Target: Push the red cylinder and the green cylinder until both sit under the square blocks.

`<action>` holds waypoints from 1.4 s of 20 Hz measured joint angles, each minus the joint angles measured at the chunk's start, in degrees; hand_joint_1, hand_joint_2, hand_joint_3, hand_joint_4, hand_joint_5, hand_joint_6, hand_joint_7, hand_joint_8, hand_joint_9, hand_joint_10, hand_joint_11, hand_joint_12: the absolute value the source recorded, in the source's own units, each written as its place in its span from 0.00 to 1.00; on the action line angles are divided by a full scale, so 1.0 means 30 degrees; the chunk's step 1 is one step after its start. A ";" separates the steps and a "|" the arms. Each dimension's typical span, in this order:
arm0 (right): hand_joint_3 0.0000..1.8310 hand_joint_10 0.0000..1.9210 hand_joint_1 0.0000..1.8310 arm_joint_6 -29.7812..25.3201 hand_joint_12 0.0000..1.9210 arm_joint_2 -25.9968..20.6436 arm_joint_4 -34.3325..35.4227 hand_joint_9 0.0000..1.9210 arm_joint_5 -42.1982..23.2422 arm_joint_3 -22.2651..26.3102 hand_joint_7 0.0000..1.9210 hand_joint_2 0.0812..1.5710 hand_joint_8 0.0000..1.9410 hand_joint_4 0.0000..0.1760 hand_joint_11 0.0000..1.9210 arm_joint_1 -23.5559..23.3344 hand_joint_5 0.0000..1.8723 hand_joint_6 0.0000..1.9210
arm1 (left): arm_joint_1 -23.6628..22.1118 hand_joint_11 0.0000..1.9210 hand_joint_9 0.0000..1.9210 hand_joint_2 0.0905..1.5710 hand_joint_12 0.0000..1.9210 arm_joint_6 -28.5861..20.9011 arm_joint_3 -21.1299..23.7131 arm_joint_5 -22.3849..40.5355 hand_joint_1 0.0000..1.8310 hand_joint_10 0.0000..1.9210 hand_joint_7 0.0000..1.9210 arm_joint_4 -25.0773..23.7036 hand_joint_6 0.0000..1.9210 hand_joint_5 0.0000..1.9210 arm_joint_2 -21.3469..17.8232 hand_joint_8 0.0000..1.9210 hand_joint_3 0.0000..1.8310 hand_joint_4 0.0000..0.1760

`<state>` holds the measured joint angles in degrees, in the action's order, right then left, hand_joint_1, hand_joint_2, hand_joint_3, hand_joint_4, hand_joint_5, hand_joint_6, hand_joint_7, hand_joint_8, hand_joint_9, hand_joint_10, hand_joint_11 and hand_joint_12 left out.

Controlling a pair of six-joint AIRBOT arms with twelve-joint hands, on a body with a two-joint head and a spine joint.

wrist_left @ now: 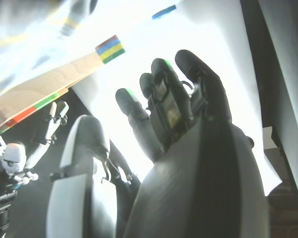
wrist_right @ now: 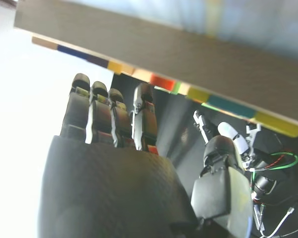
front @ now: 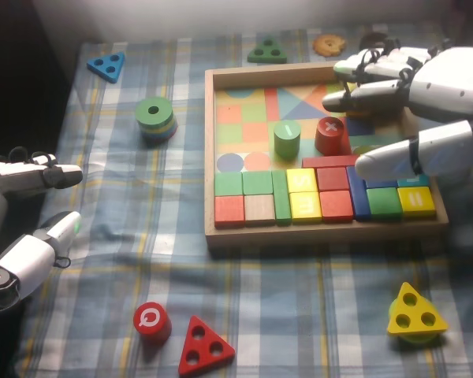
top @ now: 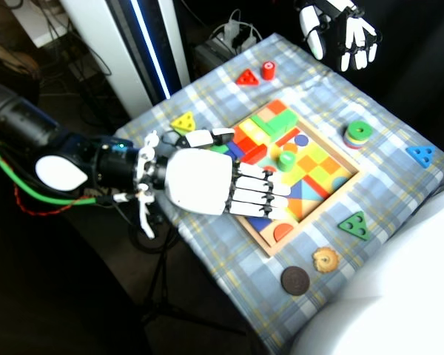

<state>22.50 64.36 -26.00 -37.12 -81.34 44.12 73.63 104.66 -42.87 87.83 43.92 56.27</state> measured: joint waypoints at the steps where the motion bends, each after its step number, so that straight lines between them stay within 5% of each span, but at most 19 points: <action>1: 0.00 0.00 0.00 0.0000 0.00 0.0000 0.0000 0.00 -0.0109 0.0029 0.00 0.61 0.00 0.21 0.00 0.0000 0.13 0.00 | 0.0000 0.00 0.25 0.80 0.39 0.0000 0.0000 0.0000 0.49 0.00 0.30 0.0015 0.00 0.43 0.0000 0.00 0.00 0.00; 2: 0.00 0.00 0.00 0.0000 0.00 -0.0029 0.0036 0.00 -0.0153 0.0160 0.00 0.61 0.00 0.22 0.00 0.0000 0.14 0.00 | 0.0000 0.00 0.24 0.80 0.36 0.0000 0.0000 0.0000 0.49 0.00 0.29 -0.0015 0.00 0.43 0.0000 0.00 0.00 0.00; 3: 0.00 0.00 0.00 0.0000 0.00 -0.0036 -0.0073 0.00 -0.0182 0.0255 0.00 0.61 0.00 0.33 0.00 0.0000 0.14 0.00 | 0.0000 0.00 0.24 0.80 0.38 0.0000 0.0000 -0.0007 0.48 0.00 0.29 0.0000 0.00 0.43 0.0000 0.00 0.00 0.00; 6: 0.00 0.00 0.00 0.0000 0.00 -0.0109 -0.0160 0.00 -0.0204 0.0605 0.00 0.61 0.00 0.34 0.00 0.0000 0.15 0.00 | 0.0000 0.00 0.24 0.81 0.38 -0.0007 -0.0036 0.0000 0.48 0.00 0.29 -0.0007 0.00 0.43 0.0000 0.00 0.00 0.00; 8: 0.00 0.00 0.00 -0.0007 0.00 -0.0197 -0.0364 0.00 -0.0277 0.0692 0.00 0.60 0.00 0.32 0.00 0.0000 0.15 0.00 | 0.0000 0.00 0.25 0.81 0.41 -0.0007 -0.0036 -0.0036 0.48 0.01 0.30 0.0022 0.00 0.43 0.0000 0.00 0.00 0.00; 9: 0.00 0.00 0.00 -0.0007 0.00 -0.0219 -0.0379 0.00 -0.0219 0.0692 0.00 0.60 0.00 0.14 0.00 0.0000 0.15 0.00 | 0.0000 0.00 0.24 0.81 0.37 -0.0007 -0.0036 -0.0051 0.49 0.00 0.29 0.0015 0.00 0.42 0.0000 0.00 0.00 0.00; 11: 0.00 0.00 0.00 -0.0007 0.00 -0.0233 -0.0495 0.00 -0.0109 0.0699 0.00 0.60 0.00 0.12 0.00 0.0000 0.15 0.00 | 0.0000 0.00 0.24 0.81 0.36 -0.0007 -0.0036 -0.0066 0.48 0.00 0.29 0.0022 0.00 0.42 0.0000 0.00 0.00 0.00; 13: 0.00 0.00 0.00 -0.0007 0.00 -0.0240 -0.0678 0.00 0.0095 0.0692 0.00 0.58 0.00 0.23 0.00 0.0000 0.15 0.00 | 0.0000 0.00 0.24 0.81 0.36 -0.0007 -0.0036 -0.0073 0.46 0.00 0.29 0.0015 0.00 0.42 0.0000 0.00 0.00 0.00; 19: 0.00 0.00 0.00 -0.0007 0.00 -0.0510 -0.0991 0.00 0.0750 0.0918 0.00 0.60 0.00 0.19 0.00 0.0255 0.16 0.00 | 0.0000 0.00 0.25 0.81 0.40 -0.0007 -0.0036 -0.0146 0.47 0.00 0.30 0.0066 0.00 0.42 0.0000 0.00 0.00 0.00; 21: 0.00 0.00 0.00 -0.0015 0.00 -0.0831 -0.1064 0.00 0.0750 0.1195 0.00 0.59 0.00 0.29 0.00 0.0379 0.16 0.00 | 0.0000 0.00 0.25 0.81 0.39 -0.0007 -0.0036 -0.0160 0.47 0.01 0.30 0.0015 0.00 0.42 0.0000 0.00 0.00 0.00; 22: 0.00 0.00 0.00 -0.0015 0.00 -0.0991 -0.1071 0.00 0.0794 0.1290 0.00 0.58 0.00 0.52 0.00 0.0379 0.16 0.00 | 0.0000 0.00 0.25 0.81 0.39 -0.0007 -0.0036 -0.0160 0.48 0.00 0.30 0.0022 0.00 0.43 0.0000 0.00 0.00 0.00; 27: 0.00 0.00 0.00 -0.0022 0.00 -0.1676 -0.0991 0.00 0.0918 0.1756 0.00 0.58 0.00 0.44 0.00 0.0765 0.15 0.00 | 0.0000 0.00 0.24 0.81 0.39 -0.0007 -0.0036 -0.0189 0.46 0.00 0.29 0.0036 0.00 0.41 0.0000 0.00 0.00 0.00; 28: 0.00 0.00 0.00 -0.0022 0.00 -0.1858 -0.0911 0.00 0.0933 0.1931 0.00 0.58 0.00 0.57 0.00 0.0867 0.15 0.00 | 0.0000 0.00 0.24 0.81 0.38 -0.0007 -0.0036 -0.0182 0.47 0.00 0.29 0.0015 0.00 0.41 0.0000 0.00 0.00 0.00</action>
<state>22.44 58.78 -28.73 -34.33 -75.55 46.72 73.63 104.64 -42.98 87.29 43.97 56.27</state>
